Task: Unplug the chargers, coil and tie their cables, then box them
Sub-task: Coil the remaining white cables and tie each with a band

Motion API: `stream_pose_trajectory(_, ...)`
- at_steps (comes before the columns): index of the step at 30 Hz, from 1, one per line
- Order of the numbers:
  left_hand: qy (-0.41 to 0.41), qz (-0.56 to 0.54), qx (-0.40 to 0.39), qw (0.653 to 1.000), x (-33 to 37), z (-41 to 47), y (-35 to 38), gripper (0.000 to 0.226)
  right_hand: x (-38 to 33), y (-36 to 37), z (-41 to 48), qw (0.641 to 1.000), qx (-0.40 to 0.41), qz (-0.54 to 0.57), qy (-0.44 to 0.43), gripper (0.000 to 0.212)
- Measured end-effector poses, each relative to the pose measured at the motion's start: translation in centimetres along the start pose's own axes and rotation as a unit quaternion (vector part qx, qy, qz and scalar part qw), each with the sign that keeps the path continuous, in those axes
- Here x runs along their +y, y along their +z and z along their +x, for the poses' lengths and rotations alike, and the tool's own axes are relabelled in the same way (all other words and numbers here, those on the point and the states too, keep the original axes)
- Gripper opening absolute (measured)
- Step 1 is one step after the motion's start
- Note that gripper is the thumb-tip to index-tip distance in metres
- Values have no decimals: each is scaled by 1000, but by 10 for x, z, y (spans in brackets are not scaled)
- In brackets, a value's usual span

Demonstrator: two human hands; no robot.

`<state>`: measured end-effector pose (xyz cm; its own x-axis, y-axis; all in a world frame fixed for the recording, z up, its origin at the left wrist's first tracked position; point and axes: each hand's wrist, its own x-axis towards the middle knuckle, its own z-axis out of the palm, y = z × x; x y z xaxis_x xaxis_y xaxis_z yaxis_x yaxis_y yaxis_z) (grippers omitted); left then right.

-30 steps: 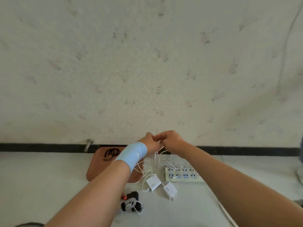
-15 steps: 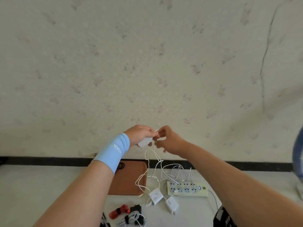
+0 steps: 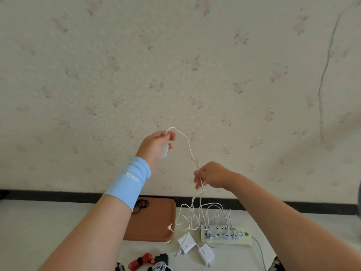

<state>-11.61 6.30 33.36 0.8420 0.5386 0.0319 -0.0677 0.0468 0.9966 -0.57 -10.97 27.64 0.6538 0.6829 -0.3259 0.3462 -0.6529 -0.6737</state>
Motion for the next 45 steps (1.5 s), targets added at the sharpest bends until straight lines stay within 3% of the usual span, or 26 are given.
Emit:
stream_pose_trajectory(2,-22,187,-5,982,-7,1,2,23,-9,-4,-2,998,57,19,-11,40)
stream_pose_trajectory(5,-96,286,-7,953,-12,-3,11,20,-21,-9,-6,991,119,37,-39,41)
stream_pose_trajectory(8,-120,294,-39,947,-8,-11,23,21,-30,-12,-10,991,105,62,-46,35)
stream_pose_trajectory(14,-71,239,-95,964,-10,-15,34,32,-37,-7,-15,990,25,64,-126,33)
stream_pose_trajectory(18,-40,366,-123,921,-9,-9,22,27,-34,-5,-17,984,7,90,-152,32)
stream_pose_trajectory(23,-24,447,-128,885,-4,-10,6,41,-34,-4,-16,985,19,93,-147,39)
stream_pose_trajectory(26,31,371,-39,927,2,-7,2,37,-31,-3,-12,989,-1,87,-121,39)
stream_pose_trajectory(29,78,173,120,974,11,2,-12,38,-23,1,-7,988,-35,100,-110,29)
stream_pose_trajectory(32,71,-42,247,966,18,6,-30,38,-20,6,-6,990,-55,87,-100,33)
stream_pose_trajectory(34,67,-54,290,953,16,7,-37,38,-21,10,-6,990,-80,80,-84,37)
stream_pose_trajectory(36,57,13,300,952,10,7,-39,35,-24,11,-6,991,-85,85,-64,41)
stream_pose_trajectory(39,-15,198,214,956,0,3,-36,21,-30,11,-5,993,-43,100,-41,44)
stream_pose_trajectory(42,-90,380,104,915,-7,-5,-30,31,-35,10,-2,995,-30,95,-7,32)
stream_pose_trajectory(45,-57,427,101,897,-8,-7,-17,37,-37,12,-1,995,-40,87,0,33)
